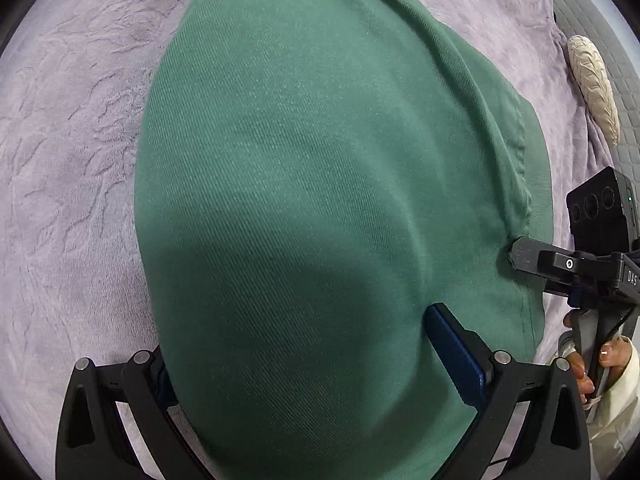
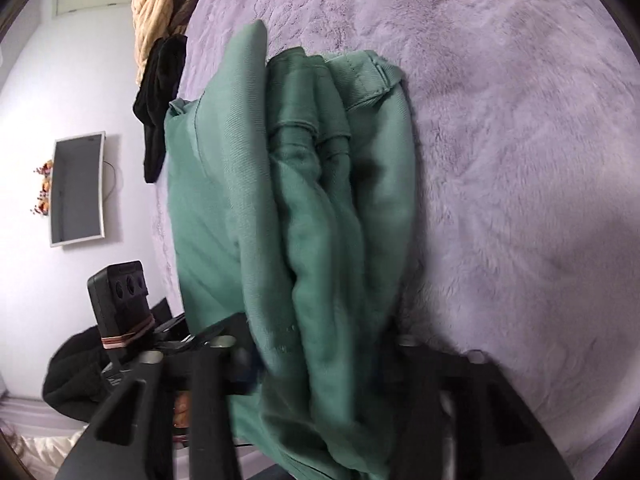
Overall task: Fold small clothes
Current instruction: 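Grasp the shirt's folded side edge with the right gripper and lift it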
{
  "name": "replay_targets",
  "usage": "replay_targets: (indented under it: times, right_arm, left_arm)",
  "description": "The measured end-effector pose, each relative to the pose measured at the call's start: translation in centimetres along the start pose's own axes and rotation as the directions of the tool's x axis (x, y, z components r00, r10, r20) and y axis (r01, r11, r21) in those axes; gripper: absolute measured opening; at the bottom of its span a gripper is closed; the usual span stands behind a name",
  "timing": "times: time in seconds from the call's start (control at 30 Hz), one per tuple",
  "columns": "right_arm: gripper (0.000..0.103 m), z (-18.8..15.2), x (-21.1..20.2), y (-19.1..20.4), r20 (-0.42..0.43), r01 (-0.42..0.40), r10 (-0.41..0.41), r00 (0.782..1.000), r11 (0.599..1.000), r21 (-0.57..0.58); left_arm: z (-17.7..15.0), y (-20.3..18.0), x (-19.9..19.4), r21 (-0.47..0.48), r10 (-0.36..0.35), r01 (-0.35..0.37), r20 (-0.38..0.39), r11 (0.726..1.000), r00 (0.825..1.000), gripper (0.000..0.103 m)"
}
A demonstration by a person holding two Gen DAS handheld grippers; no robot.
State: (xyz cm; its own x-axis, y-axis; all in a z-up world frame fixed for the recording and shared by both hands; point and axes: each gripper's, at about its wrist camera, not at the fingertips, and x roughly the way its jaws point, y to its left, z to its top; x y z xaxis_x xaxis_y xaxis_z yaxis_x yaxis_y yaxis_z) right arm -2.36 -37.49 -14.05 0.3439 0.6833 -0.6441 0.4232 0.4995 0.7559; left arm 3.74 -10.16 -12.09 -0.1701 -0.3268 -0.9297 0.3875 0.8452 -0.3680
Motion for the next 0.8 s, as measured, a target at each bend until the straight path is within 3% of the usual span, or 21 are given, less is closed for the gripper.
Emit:
replay_targets:
  times: [0.07,0.1,0.17,0.23,0.5,0.63,0.8]
  right_arm:
    - [0.029,-0.7,-0.6,0.6,0.019,-0.046,0.046,0.999,0.999,0.002]
    - [0.028,-1.0,-0.9,1.1,0.027,-0.069,0.069,0.997,0.998,-0.001]
    - [0.027,-1.7,-1.4,2.5,0.039,-0.105,0.105,0.994,0.994,-0.017]
    - [0.027,-2.3,-1.8,4.0,0.05,-0.131,0.133,0.99,0.991,-0.037]
    - [0.027,-5.2,-1.0,10.2,0.066,-0.179,0.185,0.98,0.979,-0.096]
    - [0.027,-6.5,1.3,12.6,0.046,-0.188,0.194,0.98,0.976,-0.106]
    - [0.027,-7.9,6.3,13.8,0.001,-0.198,0.199,0.98,0.977,-0.073]
  left_arm:
    - [-0.4,0.2,-0.9,-0.003,-0.002,0.002,0.022,1.0,1.0,0.082]
    - [-0.7,0.3,-1.6,0.0,-0.015,0.015,0.034,1.0,0.999,0.077]
    - [-1.1,0.5,-2.8,0.004,-0.039,0.038,0.055,0.999,0.998,0.056]
    - [-1.5,0.6,-4.4,0.011,-0.068,0.068,0.075,0.998,0.995,0.047]
    - [-4.1,2.2,-10.9,0.048,-0.128,0.122,0.161,0.991,0.979,0.045]
    - [-5.0,5.4,-14.3,0.052,-0.137,0.13,0.189,0.99,0.972,0.045]
    - [-7.7,10.2,-16.2,0.036,-0.101,0.096,0.173,0.995,0.98,0.045]
